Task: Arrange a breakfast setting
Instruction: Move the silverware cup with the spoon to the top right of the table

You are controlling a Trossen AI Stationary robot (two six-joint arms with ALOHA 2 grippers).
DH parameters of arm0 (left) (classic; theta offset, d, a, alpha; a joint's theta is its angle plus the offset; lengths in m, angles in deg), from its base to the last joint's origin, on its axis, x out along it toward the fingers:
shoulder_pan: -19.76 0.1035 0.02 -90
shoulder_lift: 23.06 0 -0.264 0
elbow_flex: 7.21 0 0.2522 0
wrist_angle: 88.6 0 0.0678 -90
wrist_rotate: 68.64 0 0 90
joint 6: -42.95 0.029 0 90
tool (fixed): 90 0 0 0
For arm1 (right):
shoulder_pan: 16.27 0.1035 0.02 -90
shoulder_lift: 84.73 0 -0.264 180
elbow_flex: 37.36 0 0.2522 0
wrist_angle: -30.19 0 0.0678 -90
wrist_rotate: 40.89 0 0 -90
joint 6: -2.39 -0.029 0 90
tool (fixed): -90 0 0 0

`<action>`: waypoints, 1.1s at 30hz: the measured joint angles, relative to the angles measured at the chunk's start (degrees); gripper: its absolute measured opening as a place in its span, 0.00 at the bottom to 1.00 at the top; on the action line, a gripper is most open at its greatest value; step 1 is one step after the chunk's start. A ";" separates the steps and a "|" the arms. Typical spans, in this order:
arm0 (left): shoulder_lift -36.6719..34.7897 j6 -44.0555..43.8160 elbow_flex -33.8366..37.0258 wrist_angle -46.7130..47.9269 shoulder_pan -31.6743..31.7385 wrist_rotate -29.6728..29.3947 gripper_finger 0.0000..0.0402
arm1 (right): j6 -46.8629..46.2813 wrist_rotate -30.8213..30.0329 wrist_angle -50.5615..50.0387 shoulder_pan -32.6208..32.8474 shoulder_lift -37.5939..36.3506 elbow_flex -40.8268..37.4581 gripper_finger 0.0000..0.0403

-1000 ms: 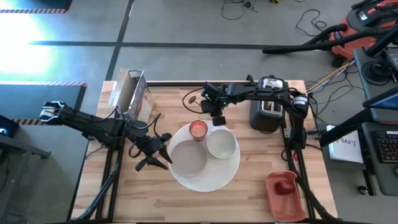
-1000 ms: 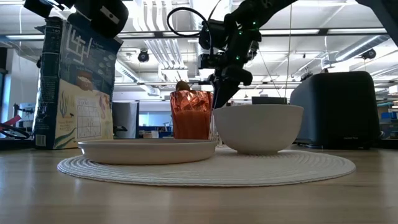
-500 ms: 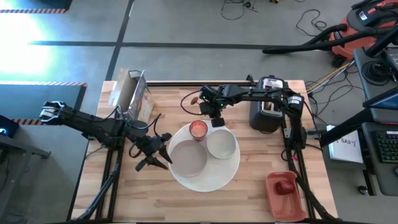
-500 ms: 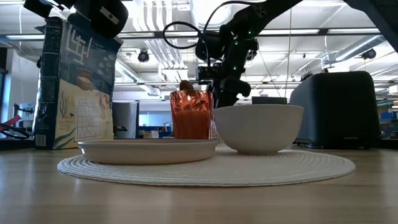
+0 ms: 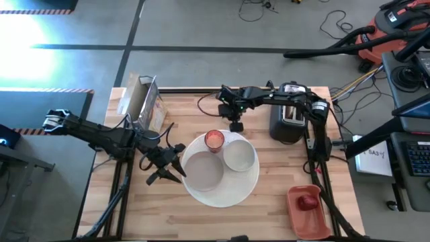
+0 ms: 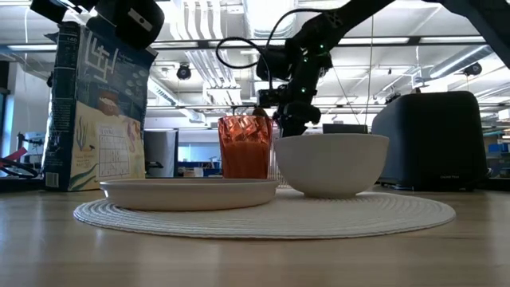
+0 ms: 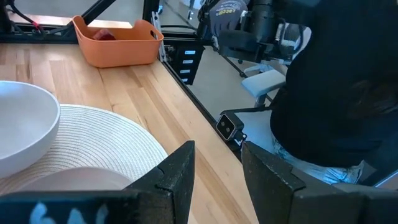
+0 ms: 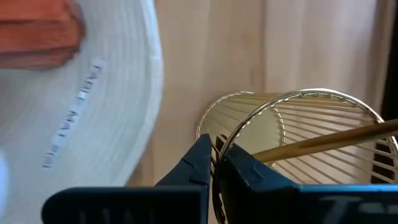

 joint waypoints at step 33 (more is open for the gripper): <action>-0.26 0.00 0.00 -0.03 0.11 0.02 0.29 | -5.63 -1.68 -7.04 -6.59 -0.15 7.43 0.10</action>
